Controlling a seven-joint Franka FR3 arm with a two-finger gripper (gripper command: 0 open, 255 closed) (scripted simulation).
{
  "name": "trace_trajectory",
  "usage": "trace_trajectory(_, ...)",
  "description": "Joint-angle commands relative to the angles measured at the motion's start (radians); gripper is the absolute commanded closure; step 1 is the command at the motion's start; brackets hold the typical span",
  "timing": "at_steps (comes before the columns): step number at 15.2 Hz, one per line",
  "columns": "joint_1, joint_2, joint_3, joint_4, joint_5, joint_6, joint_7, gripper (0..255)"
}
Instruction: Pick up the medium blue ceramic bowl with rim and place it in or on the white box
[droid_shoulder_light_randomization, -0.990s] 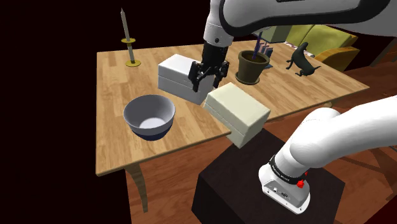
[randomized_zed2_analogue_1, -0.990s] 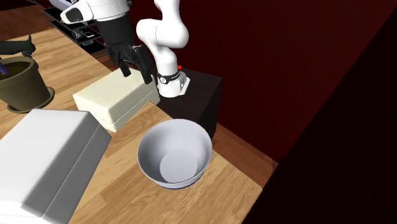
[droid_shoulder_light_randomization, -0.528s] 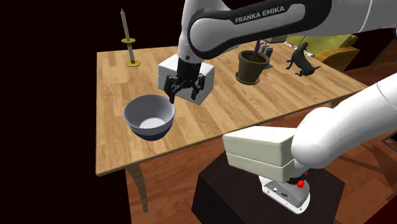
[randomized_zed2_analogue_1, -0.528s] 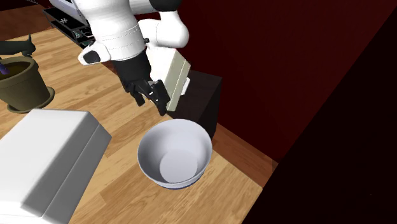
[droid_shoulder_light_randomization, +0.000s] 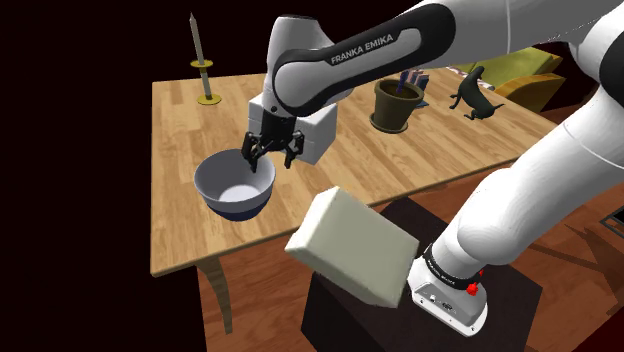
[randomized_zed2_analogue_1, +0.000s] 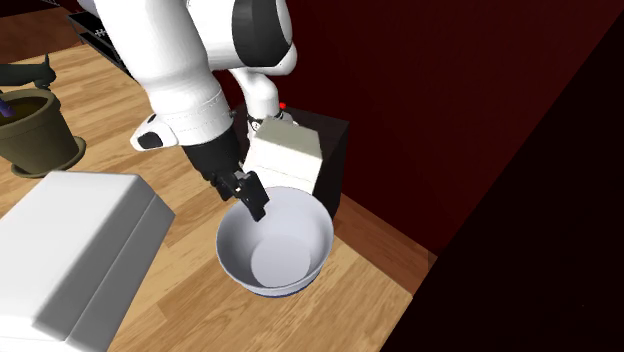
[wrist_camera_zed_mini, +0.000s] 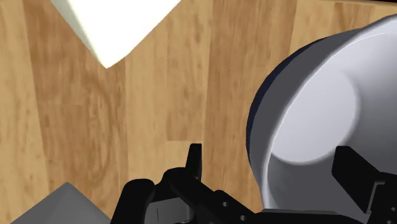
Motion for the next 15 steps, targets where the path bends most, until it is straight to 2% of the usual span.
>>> trace_trajectory(1, 0.002, 0.016, 0.005, -0.009, -0.001, 0.026, 0.002, 0)
trace_trajectory(11, 0.003, 0.029, 0.008, -0.018, -0.002, 0.048, 0.004, 0)
trace_trajectory(12, 0.003, 0.029, 0.008, -0.018, -0.002, 0.048, 0.004, 255)
trace_trajectory(15, 0.003, 0.029, 0.008, -0.018, -0.002, 0.048, 0.004, 255)
